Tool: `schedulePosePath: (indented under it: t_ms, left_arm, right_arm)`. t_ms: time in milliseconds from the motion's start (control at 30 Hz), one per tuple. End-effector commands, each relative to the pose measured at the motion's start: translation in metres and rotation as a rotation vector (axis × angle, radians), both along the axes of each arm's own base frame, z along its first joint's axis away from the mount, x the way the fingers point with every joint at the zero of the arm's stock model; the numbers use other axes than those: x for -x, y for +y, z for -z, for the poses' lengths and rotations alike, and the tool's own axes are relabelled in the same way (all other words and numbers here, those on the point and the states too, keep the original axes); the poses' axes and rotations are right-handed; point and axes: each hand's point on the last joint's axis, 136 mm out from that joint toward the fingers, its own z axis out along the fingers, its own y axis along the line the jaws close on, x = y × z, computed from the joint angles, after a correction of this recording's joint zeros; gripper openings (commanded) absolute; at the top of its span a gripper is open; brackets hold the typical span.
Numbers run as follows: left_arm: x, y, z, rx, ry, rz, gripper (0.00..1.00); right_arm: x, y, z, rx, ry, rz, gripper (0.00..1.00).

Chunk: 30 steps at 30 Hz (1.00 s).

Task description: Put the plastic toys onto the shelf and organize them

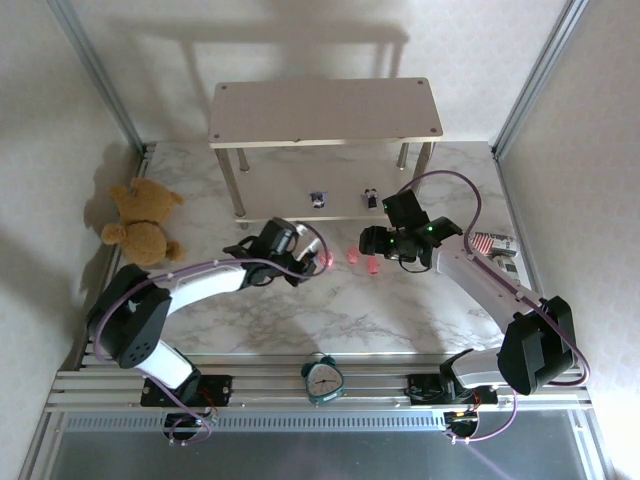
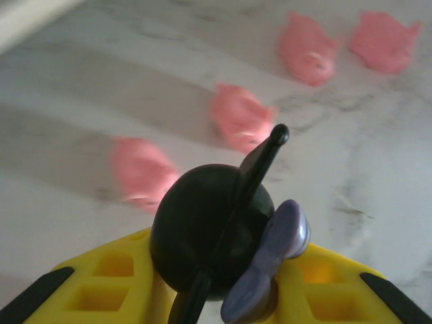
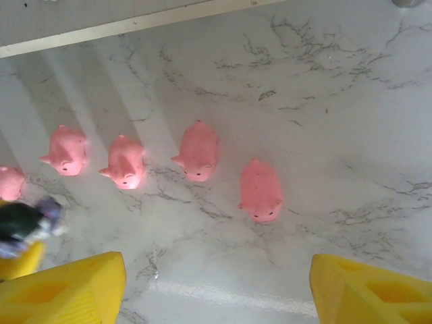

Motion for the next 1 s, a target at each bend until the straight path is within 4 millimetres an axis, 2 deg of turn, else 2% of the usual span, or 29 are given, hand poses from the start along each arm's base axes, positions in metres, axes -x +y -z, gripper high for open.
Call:
schedulePosePath:
  t_ms: [0,200,400,667,967]
  left_arm:
    - [-0.021,0.029,-0.023,-0.043,-0.052,-0.030,0.31]
    - [-0.065,0.053,-0.044,-0.033,-0.097,-0.072,0.31]
    - [-0.096,0.057,-0.043,-0.031,-0.091,-0.054,0.31]
    - [-0.114,0.054,-0.028,-0.030,-0.075,-0.029,0.31]
    - [-0.126,0.065,-0.017,-0.049,-0.066,-0.041,0.31]
  right_arm:
    - [-0.005,0.001,-0.005,-0.025,-0.021,0.012,0.73]
    - [-0.009,0.008,-0.008,-0.052,-0.024,0.005,0.73]
    - [-0.009,0.007,-0.011,-0.055,-0.031,0.013,0.73]
    - [-0.008,0.005,-0.012,-0.049,-0.029,0.024,0.73]
    - [-0.008,0.004,-0.013,-0.049,-0.023,0.040,0.73]
